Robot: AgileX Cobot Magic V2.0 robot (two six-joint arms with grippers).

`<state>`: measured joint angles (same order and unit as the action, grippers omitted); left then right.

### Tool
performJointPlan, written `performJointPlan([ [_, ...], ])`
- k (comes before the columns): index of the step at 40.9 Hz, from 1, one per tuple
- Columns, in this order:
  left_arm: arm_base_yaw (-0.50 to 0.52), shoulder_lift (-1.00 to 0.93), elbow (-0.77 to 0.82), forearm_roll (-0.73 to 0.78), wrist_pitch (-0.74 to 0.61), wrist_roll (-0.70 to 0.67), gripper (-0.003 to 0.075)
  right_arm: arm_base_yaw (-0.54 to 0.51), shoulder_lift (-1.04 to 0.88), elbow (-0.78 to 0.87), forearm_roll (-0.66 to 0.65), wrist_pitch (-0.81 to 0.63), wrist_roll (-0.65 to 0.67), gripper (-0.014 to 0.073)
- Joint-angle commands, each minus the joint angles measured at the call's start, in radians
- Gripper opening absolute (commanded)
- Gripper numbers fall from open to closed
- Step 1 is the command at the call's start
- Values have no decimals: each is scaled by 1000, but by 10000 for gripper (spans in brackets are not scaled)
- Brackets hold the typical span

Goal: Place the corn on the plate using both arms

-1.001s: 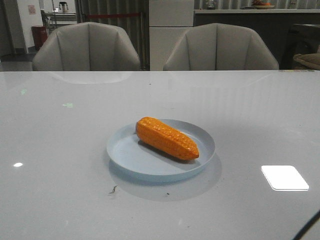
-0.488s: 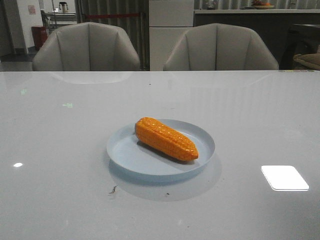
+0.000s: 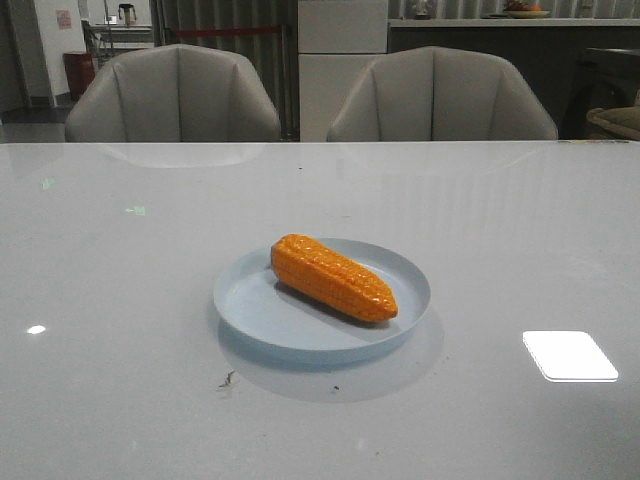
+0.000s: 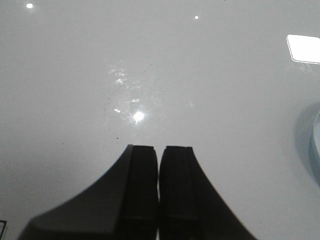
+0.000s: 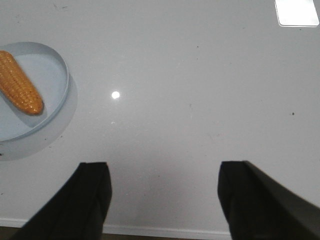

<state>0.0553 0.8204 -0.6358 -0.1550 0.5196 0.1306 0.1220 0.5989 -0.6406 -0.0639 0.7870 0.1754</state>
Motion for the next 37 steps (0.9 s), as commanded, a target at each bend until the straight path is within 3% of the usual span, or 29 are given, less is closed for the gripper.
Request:
performJointPlan([
  [1,-1,-6,-30,-15,-79,-7,94,-7,1,-28,-5,-73,2,561],
  [29,-5,-36,-11,-13,-108,-7,94,-7,1,-28,-5,-73,2,561],
  [33,-41,-87,43,14,-210,-7,94,-7,1,-28,-5,-73,2,561],
  [37,-110,-163,153,120,-439,-7,94,-7,1,-28,-5,-73,2,561],
])
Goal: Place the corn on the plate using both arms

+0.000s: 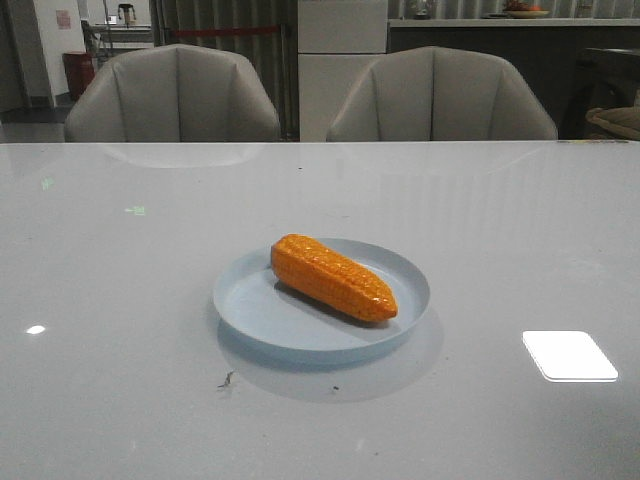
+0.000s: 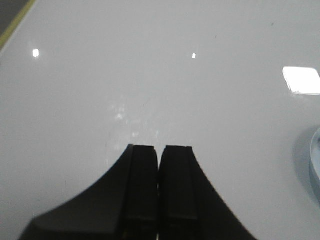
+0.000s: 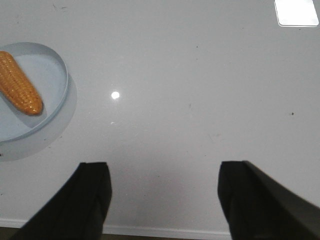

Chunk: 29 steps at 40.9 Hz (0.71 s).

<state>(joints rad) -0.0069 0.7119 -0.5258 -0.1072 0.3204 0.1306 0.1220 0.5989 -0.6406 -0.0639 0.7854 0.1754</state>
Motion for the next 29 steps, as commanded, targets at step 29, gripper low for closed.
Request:
performJointPlan([
  [29,-95,-714,577,91,-442,-7,94,-7,1,-28,-5,-72,2,561],
])
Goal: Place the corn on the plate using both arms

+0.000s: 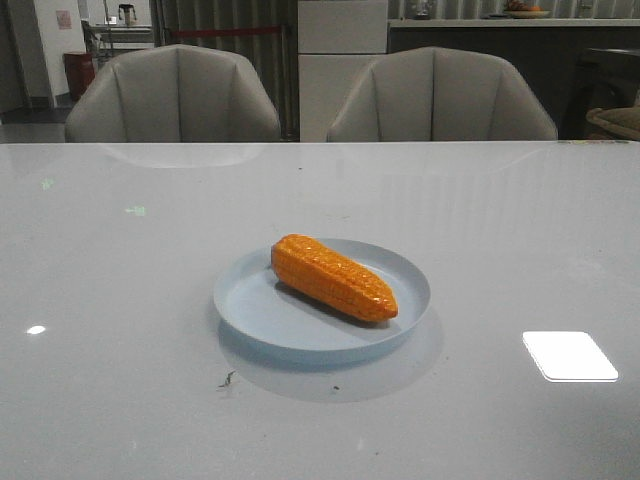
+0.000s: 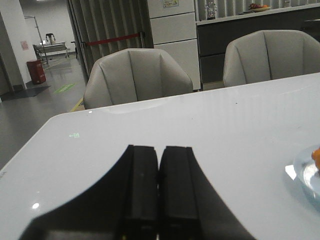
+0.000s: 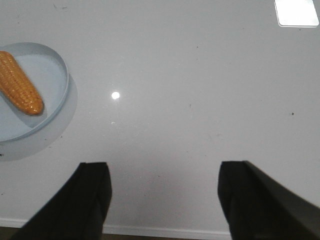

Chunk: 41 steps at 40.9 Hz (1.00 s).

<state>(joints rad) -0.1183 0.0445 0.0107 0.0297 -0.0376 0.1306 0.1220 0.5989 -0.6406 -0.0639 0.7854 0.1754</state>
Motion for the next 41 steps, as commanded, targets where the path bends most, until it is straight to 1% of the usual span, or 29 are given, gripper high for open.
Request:
performJointPlan([
  [1,26,-68,38,-59,-15,-7,94,-7,1,-28,-5,-72,2,561],
  [2,34,-78,35,-73,19,-7,94,-7,1,-28,-5,-72,2,561],
  [8,84,-70,38,-80,96,-7,94,-7,2,-28,-5,-75,2,561],
  [41,92,-70,38,-80,95,-7,94,-7,2,-28,-5,-75,2,561],
])
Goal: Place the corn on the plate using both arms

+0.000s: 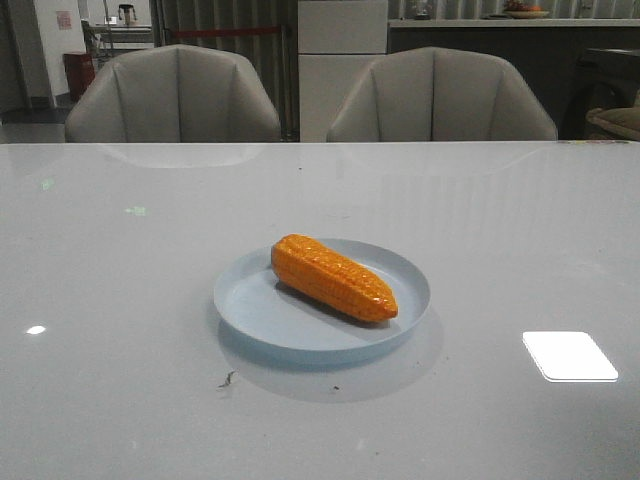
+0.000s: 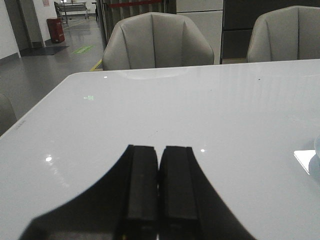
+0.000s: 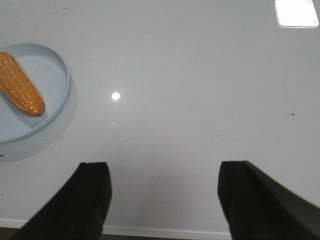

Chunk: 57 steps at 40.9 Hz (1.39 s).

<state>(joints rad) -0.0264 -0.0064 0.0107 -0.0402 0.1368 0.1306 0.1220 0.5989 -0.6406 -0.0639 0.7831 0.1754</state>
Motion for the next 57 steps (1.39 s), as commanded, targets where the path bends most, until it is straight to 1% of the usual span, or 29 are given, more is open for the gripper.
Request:
performJointPlan([
  [1,0,-19,38,-10,-79,-7,94,-7,2,-28,-12,-73,2,561],
  [4,0,-19,38,-10,-79,-7,94,-14,0,-25,-25,-73,2,561],
  [6,0,-19,38,-10,-79,-7,94,-23,-8,-18,-10,-77,2,555],
  [8,0,-19,38,-10,-79,-7,94,-38,-20,-8,7,-82,2,524],
  [10,0,-19,38,-10,-79,-7,94,-59,-39,3,34,-94,2,472],
  [16,0,-19,38,-10,-79,-7,94,-101,-120,66,123,-184,1,258],
  [18,0,-19,38,-10,-79,-7,94,-104,-154,99,140,-258,1,162],
  [21,0,-19,38,-10,-79,-7,94,-104,-214,165,145,-374,1,43],
  [23,0,-19,38,-10,-79,-7,94,-104,-253,213,145,-460,0,64],
  [27,0,-19,38,-10,-79,-7,94,-104,-328,310,145,-626,-29,65],
  [31,0,-19,38,-10,-79,-7,94,-105,-396,408,145,-730,-61,65],
  [34,0,-19,38,-10,-79,-7,94,-105,-435,470,145,-769,-74,65],
  [42,0,-19,38,-10,-79,-7,94,-105,-555,653,145,-839,-74,65],
  [43,0,-19,38,-10,-79,-7,94,-105,-571,649,145,-783,-74,65],
  [46,0,-19,38,-10,-79,-7,94,-105,-636,647,145,-739,-74,65],
  [57,0,-19,38,-10,-79,-7,94,-107,-627,648,145,-737,-74,65],
])
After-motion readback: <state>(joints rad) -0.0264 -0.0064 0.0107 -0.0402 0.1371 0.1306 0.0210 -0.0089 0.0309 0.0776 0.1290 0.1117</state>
